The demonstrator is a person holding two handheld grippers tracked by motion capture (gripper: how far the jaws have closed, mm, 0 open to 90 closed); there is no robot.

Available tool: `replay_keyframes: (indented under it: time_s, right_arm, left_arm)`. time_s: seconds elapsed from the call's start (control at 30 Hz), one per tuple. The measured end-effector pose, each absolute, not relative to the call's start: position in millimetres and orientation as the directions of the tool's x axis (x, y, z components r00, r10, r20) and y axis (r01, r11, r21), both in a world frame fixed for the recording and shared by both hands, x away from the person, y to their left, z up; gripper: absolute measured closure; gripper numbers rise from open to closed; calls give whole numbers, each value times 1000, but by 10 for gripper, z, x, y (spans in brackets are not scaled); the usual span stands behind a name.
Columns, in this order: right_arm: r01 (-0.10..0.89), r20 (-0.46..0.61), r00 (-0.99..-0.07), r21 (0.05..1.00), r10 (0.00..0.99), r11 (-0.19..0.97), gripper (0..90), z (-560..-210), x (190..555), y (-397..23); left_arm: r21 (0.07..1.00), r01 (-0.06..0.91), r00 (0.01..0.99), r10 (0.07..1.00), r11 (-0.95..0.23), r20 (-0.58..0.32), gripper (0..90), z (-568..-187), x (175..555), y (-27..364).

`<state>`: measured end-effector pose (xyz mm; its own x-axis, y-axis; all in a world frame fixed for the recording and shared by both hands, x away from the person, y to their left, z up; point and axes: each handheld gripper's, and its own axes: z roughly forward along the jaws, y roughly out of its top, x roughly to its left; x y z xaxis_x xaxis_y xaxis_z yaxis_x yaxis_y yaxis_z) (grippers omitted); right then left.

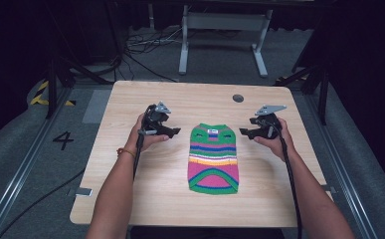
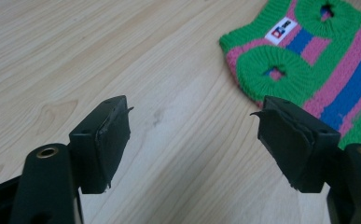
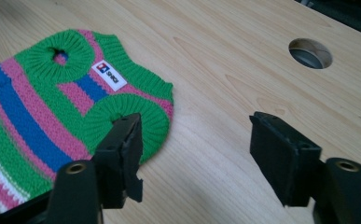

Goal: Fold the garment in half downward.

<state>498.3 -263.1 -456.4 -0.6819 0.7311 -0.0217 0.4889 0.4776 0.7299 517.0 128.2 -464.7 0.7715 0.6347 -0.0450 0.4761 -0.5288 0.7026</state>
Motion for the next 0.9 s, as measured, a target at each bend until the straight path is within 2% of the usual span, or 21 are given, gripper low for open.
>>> replay_keyframes:
  time_s: [0.6, 0.8, 0.9]
  right_arm:
    - [521, 0, -678, 706, 735, 480, 406, -4767, 5246, -2266]
    - [539, 15, -661, 704, 750, 462, 424, -4820, 5326, -2246]
    - [550, 23, -655, 700, 755, 456, 438, -4851, 5369, -2232]
  left_arm:
    - [688, 459, 804, 592, -563, -52, 333, -4745, 5421, 633]
    - [674, 501, 780, 621, -543, -79, 375, -4866, 5504, 515]
    - [657, 513, 767, 638, -552, -63, 418, -4933, 5532, 462]
